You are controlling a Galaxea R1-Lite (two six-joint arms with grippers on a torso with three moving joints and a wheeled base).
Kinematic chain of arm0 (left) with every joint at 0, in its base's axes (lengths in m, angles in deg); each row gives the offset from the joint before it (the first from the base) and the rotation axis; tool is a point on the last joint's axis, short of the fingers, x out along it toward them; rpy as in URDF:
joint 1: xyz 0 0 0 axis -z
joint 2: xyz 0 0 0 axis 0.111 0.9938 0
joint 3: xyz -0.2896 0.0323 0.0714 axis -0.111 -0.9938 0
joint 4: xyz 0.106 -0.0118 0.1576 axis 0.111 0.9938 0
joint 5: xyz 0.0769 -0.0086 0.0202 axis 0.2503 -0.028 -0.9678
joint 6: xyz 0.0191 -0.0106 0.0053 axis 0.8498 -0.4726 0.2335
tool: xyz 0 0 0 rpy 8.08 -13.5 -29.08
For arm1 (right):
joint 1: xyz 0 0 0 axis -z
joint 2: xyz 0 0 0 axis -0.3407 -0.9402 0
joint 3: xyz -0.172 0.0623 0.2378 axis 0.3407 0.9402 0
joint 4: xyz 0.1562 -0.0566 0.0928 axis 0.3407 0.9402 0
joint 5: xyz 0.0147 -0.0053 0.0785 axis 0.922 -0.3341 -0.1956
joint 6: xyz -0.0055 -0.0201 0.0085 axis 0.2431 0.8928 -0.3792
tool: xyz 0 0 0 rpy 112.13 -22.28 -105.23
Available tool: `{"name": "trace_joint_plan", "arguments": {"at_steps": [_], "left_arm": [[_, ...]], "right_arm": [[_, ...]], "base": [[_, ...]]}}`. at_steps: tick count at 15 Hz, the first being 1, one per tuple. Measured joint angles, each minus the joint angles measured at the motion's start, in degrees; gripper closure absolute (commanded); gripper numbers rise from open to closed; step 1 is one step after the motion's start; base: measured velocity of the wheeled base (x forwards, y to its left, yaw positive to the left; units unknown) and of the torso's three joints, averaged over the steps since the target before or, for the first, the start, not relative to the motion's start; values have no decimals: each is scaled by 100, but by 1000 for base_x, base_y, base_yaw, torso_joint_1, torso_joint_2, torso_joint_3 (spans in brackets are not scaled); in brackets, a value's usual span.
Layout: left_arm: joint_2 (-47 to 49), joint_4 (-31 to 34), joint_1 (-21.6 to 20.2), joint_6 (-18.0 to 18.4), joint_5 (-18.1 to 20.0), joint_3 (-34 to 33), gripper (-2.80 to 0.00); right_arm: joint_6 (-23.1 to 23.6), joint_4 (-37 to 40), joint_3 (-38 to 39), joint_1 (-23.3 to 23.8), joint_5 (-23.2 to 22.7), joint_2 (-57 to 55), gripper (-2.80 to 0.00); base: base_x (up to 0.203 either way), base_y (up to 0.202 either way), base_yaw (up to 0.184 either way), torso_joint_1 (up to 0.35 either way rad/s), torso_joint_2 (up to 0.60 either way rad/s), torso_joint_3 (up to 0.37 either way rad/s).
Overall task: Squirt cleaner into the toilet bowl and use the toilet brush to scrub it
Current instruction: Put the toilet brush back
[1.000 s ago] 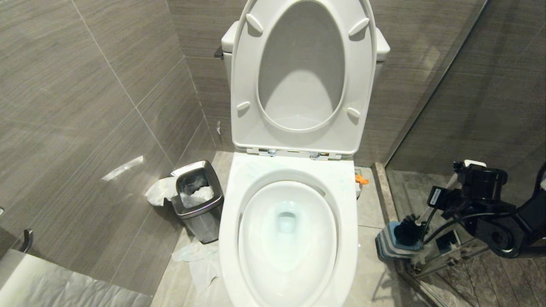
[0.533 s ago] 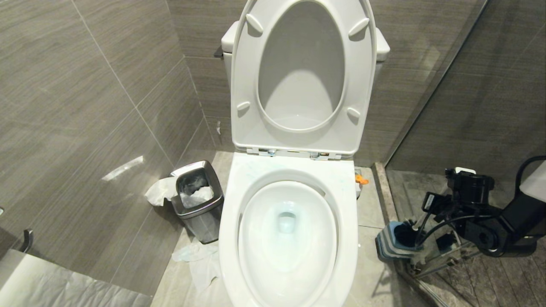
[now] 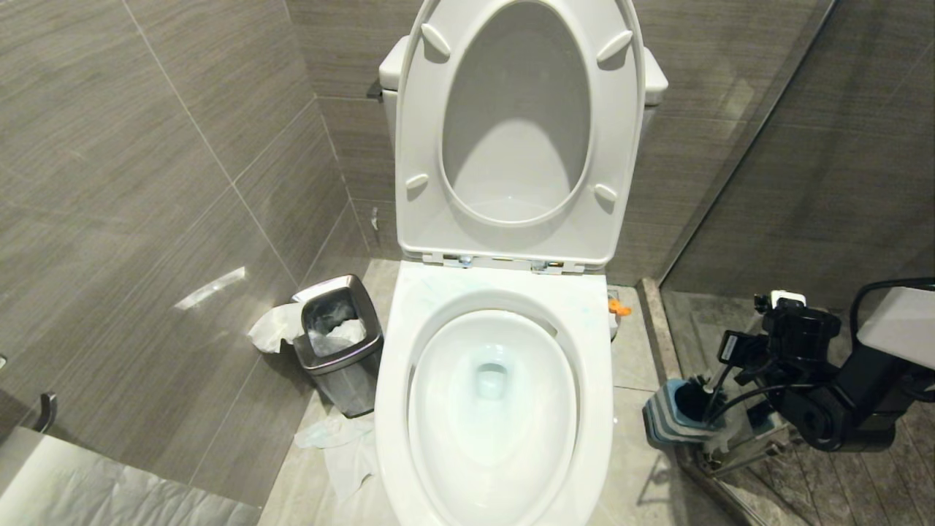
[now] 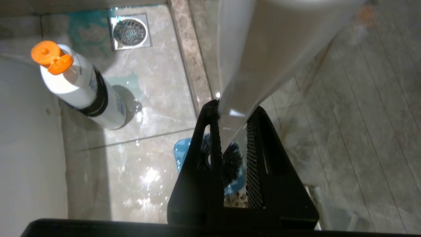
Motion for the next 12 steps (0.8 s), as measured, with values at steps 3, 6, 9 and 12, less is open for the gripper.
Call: {"name": "trace_joint_plan", "arguments": {"at_steps": [3,6,9,12], "left_arm": [[0,0,-4,-2,0,0,0],[0,0,-4,-2,-2,0,0],[0,0,-4,-2,-2,0,0],[0,-2,-2,0,-2,0,0]], "right_arm": [[6,-52,34,61,-137,-124,0],[7,-57,48,98,-246,-168,0],[22,-72,45,118,-290,-170,-280],[141,-74,111,118,-299,-116,-280]], "base": [[0,0,0,0,0,0],[0,0,0,0,0,0],[0,0,0,0,0,0],[0,0,0,0,0,0]]}}
